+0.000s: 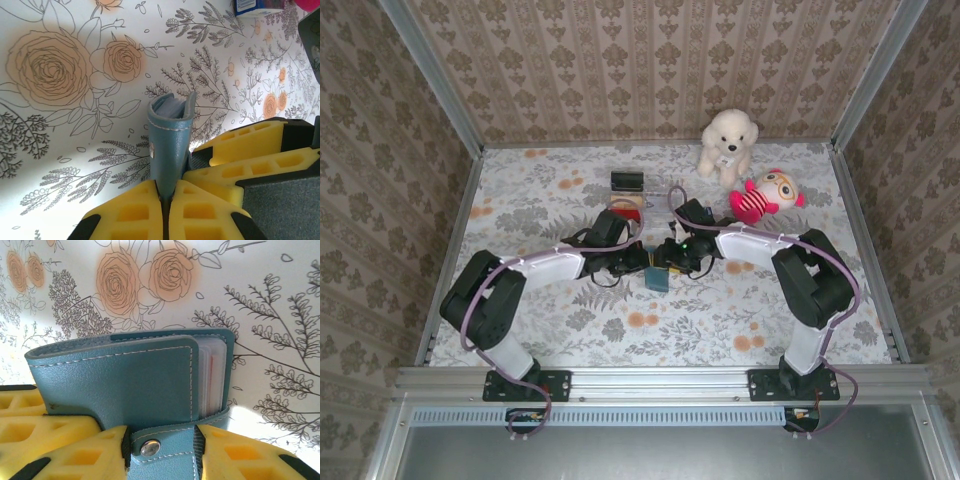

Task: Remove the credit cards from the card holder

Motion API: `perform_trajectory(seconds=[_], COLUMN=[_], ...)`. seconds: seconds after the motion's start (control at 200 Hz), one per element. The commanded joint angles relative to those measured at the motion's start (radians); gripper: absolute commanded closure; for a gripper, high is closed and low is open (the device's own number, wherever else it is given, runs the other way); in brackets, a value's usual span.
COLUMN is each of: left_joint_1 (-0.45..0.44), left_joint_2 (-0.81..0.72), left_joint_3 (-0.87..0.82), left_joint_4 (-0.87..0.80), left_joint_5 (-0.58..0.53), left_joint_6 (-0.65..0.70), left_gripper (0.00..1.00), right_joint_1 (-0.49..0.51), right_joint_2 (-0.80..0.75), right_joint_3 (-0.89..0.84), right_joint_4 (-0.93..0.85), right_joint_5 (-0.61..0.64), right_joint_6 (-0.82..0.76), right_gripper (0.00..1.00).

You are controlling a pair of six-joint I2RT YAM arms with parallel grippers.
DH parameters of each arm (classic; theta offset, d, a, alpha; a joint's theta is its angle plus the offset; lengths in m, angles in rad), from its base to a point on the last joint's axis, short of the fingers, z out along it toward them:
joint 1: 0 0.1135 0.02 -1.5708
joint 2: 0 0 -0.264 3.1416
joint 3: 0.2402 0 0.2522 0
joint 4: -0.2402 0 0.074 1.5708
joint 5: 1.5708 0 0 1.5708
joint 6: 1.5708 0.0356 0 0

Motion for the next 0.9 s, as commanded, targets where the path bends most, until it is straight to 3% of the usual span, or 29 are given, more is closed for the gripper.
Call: perform_trajectory(seconds=[0.0, 0.375, 0.545, 0.895], left_joint_1=[0.005, 0.006, 0.005, 0.006], left_joint_2=[-0.056, -0.05, -0.048, -0.02], left_joint_3=[0.019, 0.032, 0.031, 0.039], left_joint_4=[-0.041, -0.105, -0.107, -0.107], left_joint_5=[-0.066, -0.092, -0.088, -0.076], left_joint_6=[0.031, 0.055, 0.051, 0.042], left_gripper=[1.0, 1.0, 1.0, 0.97], right_joint_1=[-0.001, 0.017, 0.026, 0.026], right_joint_2=[-0.002, -0.002, -0.043, 0.019], right_joint_3=[-0.001, 0.092, 0.062, 0.087], right_joint_4=[-0.142, -0.322, -0.171, -0.164], right_joint_5=[0.128, 0.355, 0.238, 0.18], right_joint_6=[-0.028, 0.025, 0.037, 0.016], right_gripper=[0.62, 0.71, 0.68, 0.73])
